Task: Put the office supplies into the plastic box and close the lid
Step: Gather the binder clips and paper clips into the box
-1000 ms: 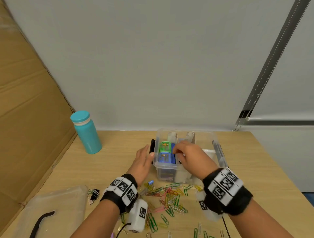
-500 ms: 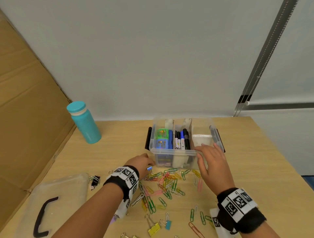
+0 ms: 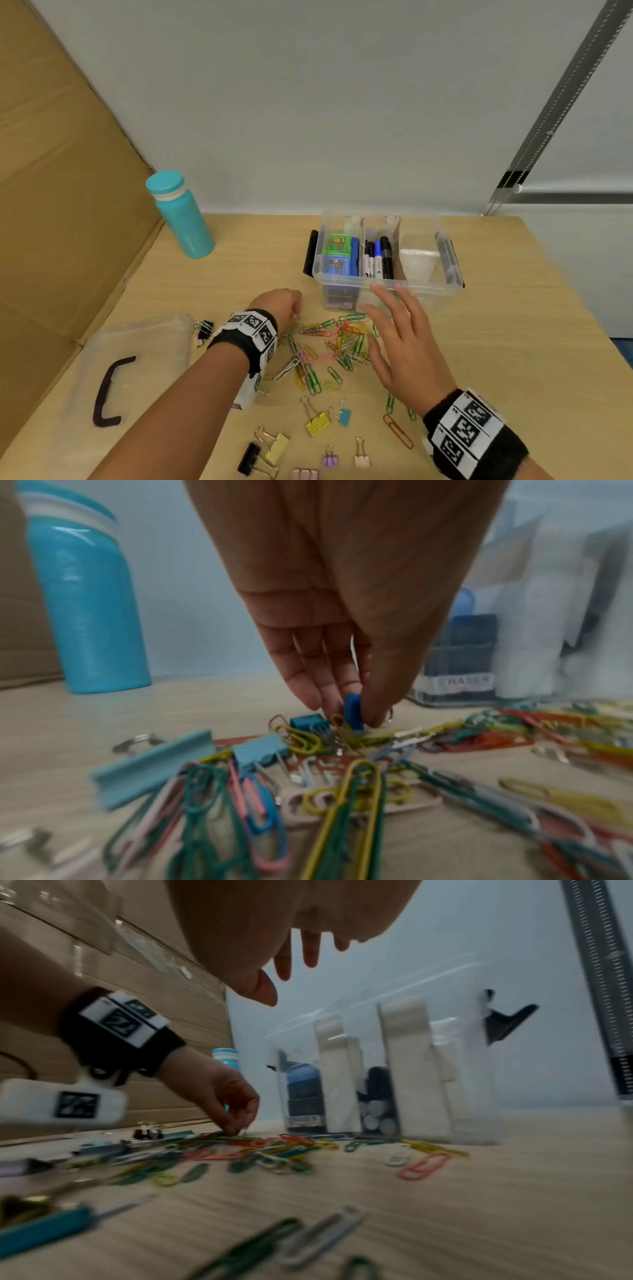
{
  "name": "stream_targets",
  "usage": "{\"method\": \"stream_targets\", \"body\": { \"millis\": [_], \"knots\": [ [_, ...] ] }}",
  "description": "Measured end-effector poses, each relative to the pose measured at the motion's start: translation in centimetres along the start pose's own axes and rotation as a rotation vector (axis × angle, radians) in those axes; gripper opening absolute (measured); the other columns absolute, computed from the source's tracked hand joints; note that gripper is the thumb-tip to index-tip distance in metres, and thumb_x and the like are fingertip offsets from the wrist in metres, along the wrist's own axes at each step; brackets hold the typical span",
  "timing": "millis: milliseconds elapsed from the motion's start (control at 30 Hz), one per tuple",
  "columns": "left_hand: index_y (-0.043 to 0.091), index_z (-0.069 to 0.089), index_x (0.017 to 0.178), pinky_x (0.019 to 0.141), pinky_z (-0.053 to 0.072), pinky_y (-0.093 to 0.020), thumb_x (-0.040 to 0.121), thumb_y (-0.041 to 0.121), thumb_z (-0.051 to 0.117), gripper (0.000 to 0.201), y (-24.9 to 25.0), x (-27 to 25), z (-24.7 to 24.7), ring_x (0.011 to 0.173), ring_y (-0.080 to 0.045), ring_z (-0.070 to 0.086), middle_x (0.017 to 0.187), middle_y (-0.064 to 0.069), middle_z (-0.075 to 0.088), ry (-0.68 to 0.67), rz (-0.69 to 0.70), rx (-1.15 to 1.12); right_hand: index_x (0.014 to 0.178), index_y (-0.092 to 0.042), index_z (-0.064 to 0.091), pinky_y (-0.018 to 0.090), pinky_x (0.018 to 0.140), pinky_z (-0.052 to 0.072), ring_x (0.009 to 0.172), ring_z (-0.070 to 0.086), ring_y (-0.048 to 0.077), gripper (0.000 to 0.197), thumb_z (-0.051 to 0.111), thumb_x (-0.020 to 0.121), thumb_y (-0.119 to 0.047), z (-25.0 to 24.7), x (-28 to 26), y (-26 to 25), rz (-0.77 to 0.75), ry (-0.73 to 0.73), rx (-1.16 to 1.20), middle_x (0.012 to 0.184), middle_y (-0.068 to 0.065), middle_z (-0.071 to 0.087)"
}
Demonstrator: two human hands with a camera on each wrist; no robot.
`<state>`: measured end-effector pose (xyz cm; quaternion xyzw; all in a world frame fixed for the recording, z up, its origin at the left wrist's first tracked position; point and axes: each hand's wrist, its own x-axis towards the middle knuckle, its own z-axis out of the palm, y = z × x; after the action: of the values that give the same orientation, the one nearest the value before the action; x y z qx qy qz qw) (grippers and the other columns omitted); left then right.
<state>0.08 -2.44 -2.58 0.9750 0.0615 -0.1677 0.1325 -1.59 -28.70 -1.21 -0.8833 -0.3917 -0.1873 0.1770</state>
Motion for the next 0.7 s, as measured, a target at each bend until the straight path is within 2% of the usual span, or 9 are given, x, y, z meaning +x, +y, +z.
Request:
{"method": "stream_targets", "body": {
  "millis": [100,167,200,300,433,500,567,633,700],
  "knots": [
    [0.020,0.063,0.098,0.075,0.046,-0.026,0.086,0.010,0.050,0.020,-1.6,-1.0,-1.0,0.082,-0.018,0.058,0.093,0.000,0.060,0.190,-0.012,-0.239,0.121,-0.021,0.054,0.036,0.101,0.043,0.124,0.044,0.022,0.034,0.052,0.087,-0.025,0.4,-0.7,-1.8,-0.072,-0.109,0.087,0.131,-0.001,0.052],
    [0.021,0.064,0.093,0.076,0.044,-0.025,0.087,0.008,0.052,0.018,-3.1,-1.6,-1.6,0.081,-0.015,0.055,0.094,-0.002,0.057,0.317,0.023,-0.413,0.117,-0.025,0.053,0.030,0.086,0.050,0.107,0.048,0.014,0.030,0.048,0.088,-0.029,0.6,-1.1,-2.8,-0.062,-0.312,0.095,0.117,-0.007,0.054],
    [0.022,0.063,0.089,0.078,0.045,-0.026,0.087,0.006,0.053,0.018,-3.8,-1.9,-1.9,0.081,-0.014,0.054,0.095,-0.002,0.055,0.337,0.033,-0.473,0.118,-0.026,0.052,0.031,0.083,0.050,0.105,0.048,0.014,0.030,0.047,0.089,-0.032,0.8,-1.4,-3.0,-0.015,-0.441,0.111,0.117,-0.008,0.052],
    [0.025,0.054,0.077,0.078,0.047,-0.033,0.086,0.002,0.051,0.025,-5.6,-2.1,-2.1,0.078,-0.018,0.052,0.088,-0.001,0.052,0.295,0.025,-0.535,0.119,-0.028,0.051,0.034,0.086,0.049,0.110,0.052,0.015,0.034,0.059,0.087,-0.038,1.8,-2.4,-3.1,0.181,-0.796,0.218,0.119,-0.009,0.046],
    [0.013,0.052,0.079,0.068,0.034,-0.027,0.093,0.005,0.037,0.022,-6.3,-2.0,-1.7,0.078,-0.022,0.050,0.075,0.001,0.051,0.183,0.008,-0.339,0.108,-0.026,0.057,0.029,0.084,0.048,0.097,0.052,0.010,0.029,0.069,0.082,-0.030,2.4,-2.2,-3.8,0.340,-0.806,0.339,0.102,-0.013,0.042],
    [0.011,0.055,0.082,0.069,0.034,-0.026,0.095,0.008,0.034,0.025,-6.4,-2.0,-1.8,0.080,-0.022,0.050,0.083,-0.005,0.055,0.134,0.047,-0.275,0.103,-0.025,0.059,0.026,0.082,0.049,0.088,0.052,0.007,0.021,0.067,0.083,-0.022,2.5,-2.2,-4.1,0.387,-0.789,0.363,0.098,-0.013,0.045],
    [0.008,0.059,0.088,0.074,0.039,-0.028,0.097,0.011,0.032,0.028,-6.4,-1.6,-1.8,0.085,-0.024,0.053,0.093,-0.009,0.058,0.070,0.110,-0.203,0.097,-0.026,0.060,0.026,0.079,0.049,0.085,0.055,0.010,0.017,0.062,0.084,-0.015,2.4,-2.1,-4.5,0.425,-0.777,0.351,0.097,-0.011,0.048],
    [0.005,0.060,0.094,0.081,0.044,-0.033,0.097,0.019,0.034,0.029,-6.5,-0.9,-1.7,0.091,-0.028,0.055,0.101,-0.012,0.060,0.027,0.155,-0.111,0.094,-0.030,0.057,0.022,0.073,0.046,0.081,0.055,0.009,0.020,0.059,0.083,-0.013,2.4,-2.1,-5.1,0.482,-0.754,0.358,0.096,-0.009,0.049],
    [0.009,0.058,0.100,0.084,0.045,-0.035,0.095,0.026,0.038,0.027,-6.5,-0.1,-1.6,0.096,-0.028,0.054,0.106,-0.011,0.059,-0.017,0.178,-0.006,0.098,-0.027,0.058,0.017,0.069,0.043,0.076,0.051,0.003,0.020,0.062,0.082,-0.016,2.5,-2.2,-5.8,0.535,-0.731,0.360,0.098,-0.009,0.048]
  ]
}}
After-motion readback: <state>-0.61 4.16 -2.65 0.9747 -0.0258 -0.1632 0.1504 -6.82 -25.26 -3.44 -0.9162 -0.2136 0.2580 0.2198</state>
